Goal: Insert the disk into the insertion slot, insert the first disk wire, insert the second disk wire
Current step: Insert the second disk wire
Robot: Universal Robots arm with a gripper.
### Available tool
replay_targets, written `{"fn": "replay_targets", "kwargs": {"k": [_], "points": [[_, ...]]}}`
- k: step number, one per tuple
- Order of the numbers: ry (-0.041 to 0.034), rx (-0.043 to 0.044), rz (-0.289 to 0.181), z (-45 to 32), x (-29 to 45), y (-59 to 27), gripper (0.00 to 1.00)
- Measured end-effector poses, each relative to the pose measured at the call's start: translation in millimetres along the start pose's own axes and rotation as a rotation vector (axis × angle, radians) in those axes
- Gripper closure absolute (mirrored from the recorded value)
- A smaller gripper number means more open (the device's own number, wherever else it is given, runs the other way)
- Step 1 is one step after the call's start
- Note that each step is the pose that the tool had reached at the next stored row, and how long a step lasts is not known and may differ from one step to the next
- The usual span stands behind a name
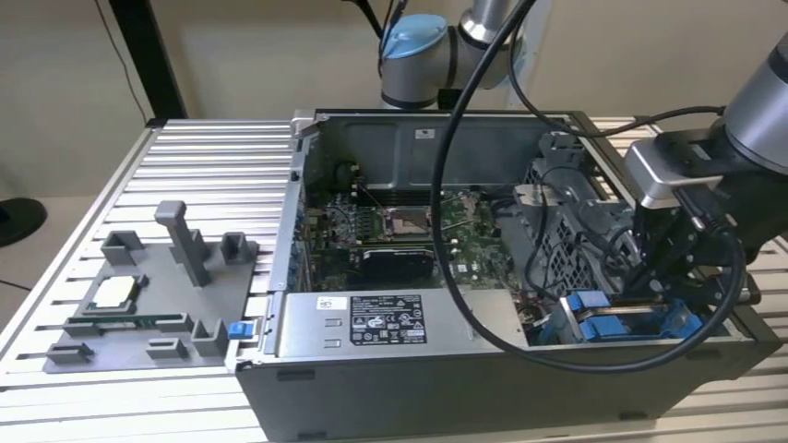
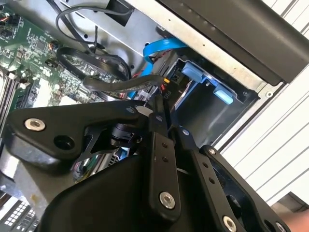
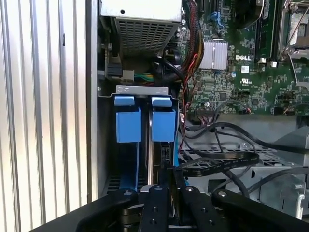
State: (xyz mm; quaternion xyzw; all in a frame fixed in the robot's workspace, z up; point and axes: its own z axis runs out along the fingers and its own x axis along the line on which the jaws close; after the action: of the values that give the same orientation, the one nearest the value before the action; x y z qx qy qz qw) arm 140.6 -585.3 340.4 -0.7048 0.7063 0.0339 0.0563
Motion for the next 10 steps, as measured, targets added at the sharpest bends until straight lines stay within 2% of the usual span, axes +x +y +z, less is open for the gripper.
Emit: {"fn": "replay_targets", "kwargs": {"k": [8, 9, 10], "points": [[0.0005, 0.0004, 0.000, 5.4, 0.7, 0.2, 1.00], [0.0001, 0.0003, 0.000, 5.7, 0.7, 0.2, 0.00], [-0.0022, 0.0003, 0.000, 6.3, 0.7, 0.2, 0.00]]}}
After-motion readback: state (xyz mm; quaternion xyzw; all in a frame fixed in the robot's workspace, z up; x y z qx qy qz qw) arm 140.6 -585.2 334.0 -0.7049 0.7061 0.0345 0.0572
